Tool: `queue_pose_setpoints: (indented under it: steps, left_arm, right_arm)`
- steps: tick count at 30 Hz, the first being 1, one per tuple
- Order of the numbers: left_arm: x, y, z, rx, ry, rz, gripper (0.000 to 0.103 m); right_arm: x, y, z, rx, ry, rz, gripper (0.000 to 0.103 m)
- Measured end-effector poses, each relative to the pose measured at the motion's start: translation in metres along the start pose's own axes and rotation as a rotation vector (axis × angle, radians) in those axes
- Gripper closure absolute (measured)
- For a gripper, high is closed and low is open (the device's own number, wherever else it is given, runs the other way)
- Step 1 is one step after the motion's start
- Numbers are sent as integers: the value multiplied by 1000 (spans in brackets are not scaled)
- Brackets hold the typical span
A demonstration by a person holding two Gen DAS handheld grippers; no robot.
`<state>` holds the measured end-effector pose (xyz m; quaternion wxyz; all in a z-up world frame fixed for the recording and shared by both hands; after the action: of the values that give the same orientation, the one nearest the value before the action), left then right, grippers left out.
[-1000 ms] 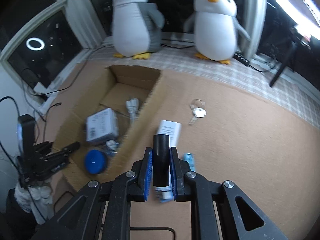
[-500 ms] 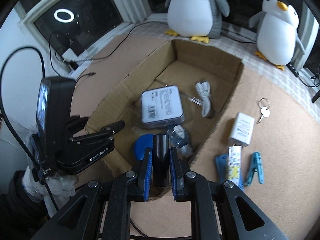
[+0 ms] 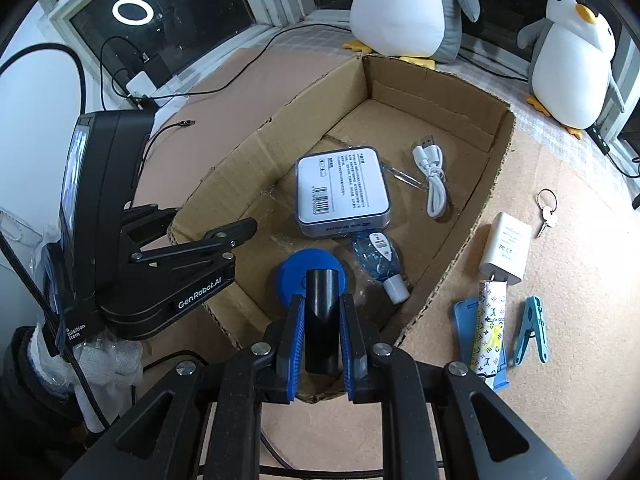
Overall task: Organize rigid objects
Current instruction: 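Carry the black cylinder into the cardboard box and release it, then move the right tool to the blue clip and close on it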
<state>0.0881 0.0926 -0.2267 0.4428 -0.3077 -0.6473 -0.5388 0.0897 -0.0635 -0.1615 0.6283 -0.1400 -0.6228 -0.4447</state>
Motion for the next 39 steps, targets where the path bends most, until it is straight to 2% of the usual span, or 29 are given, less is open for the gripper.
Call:
queue_pose_setpoints:
  steps: [4,13,21,25,30,35,39]
  left_arm:
    - [0,1,0,-5,-1,0,69]
    - [0,0,2,0,-4,-8,69]
    - [0,0,0,-28,4,-4,69]
    - [0,0,0,-21,3,-5,68]
    - [-1,0,-1,-24,10,-3,68]
    - [-1,1,2,-13,18,0,61]
    - [-2,1,5,-4,11,1,59]
  right_arm:
    - [3,0,2,-3,3,-21,73]
    - [39,-7,-23,-93,36,-107,72]
    - [68,-27,-93,-280,-26,-163,71]
    - [71,-33,-131,-359,-79,-155,71]
    - [59,-39,-164,-432,-67,-119,66]
    - [35,-40,-169,-436,-61,-57,65]
    - [19,-40,-165,-407,-86,-17,65]
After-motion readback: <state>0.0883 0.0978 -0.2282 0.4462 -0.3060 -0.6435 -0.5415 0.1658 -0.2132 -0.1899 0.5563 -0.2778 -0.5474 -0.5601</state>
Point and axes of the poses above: each gripper's, at about its wrist camera, not at the fingertips, and x roughly against the way its jaws point, z to its left, y to its top, the point moved 1 cm from there along -x, roughly the way its jaws point, and after that the axes turned 3 degrees about x, right-handed, at the moved point
